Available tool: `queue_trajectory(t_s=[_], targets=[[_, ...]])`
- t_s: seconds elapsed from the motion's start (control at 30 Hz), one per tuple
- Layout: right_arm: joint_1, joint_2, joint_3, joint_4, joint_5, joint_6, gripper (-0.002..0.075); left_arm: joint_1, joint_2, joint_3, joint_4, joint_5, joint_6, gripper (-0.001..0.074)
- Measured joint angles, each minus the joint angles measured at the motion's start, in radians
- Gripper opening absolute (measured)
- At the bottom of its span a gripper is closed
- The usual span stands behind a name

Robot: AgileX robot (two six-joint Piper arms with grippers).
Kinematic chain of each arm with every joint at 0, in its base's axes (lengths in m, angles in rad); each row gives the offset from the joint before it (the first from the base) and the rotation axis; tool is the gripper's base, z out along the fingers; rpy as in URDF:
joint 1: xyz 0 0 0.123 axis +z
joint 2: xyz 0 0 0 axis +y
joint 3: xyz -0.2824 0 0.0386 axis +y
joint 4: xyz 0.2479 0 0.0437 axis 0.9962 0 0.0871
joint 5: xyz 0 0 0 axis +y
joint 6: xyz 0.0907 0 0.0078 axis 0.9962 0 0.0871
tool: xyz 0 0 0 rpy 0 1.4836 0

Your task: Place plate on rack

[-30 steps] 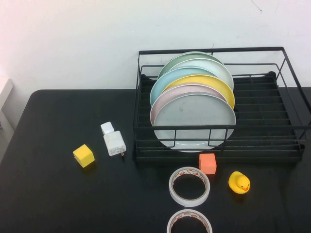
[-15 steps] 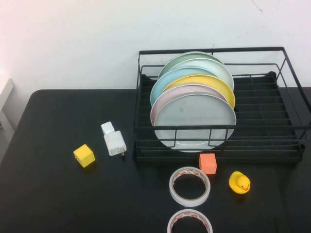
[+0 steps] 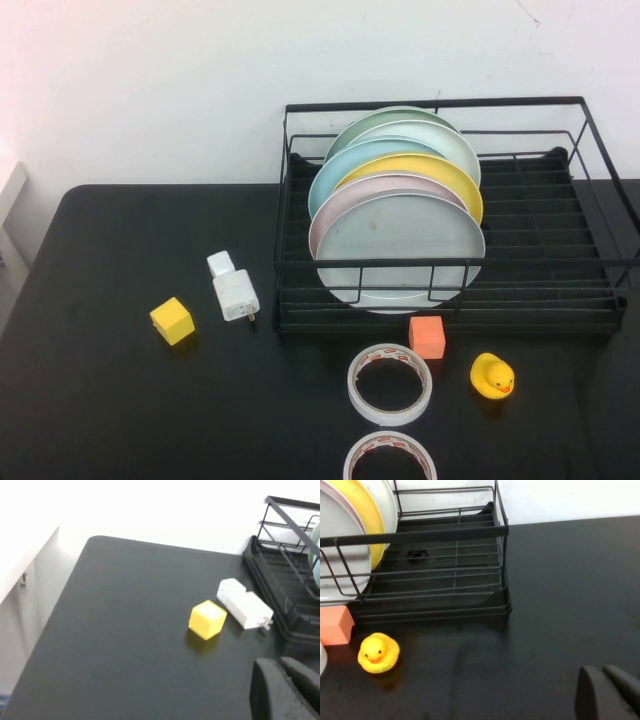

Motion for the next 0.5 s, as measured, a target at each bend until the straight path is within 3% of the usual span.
queue_trajectory(t_s=[0.27, 0.5], targets=[[0.0, 0.0, 0.0, 0.0, 0.002, 0.0, -0.0002, -0.005, 0.0, 0.0, 0.056, 0.034, -0.02, -0.0001], [0.0, 0.0, 0.0, 0.0, 0.002, 0.0, -0.0002, -0.07, 0.0, -0.002, 0.066, 0.059, -0.025, -0.0001]])
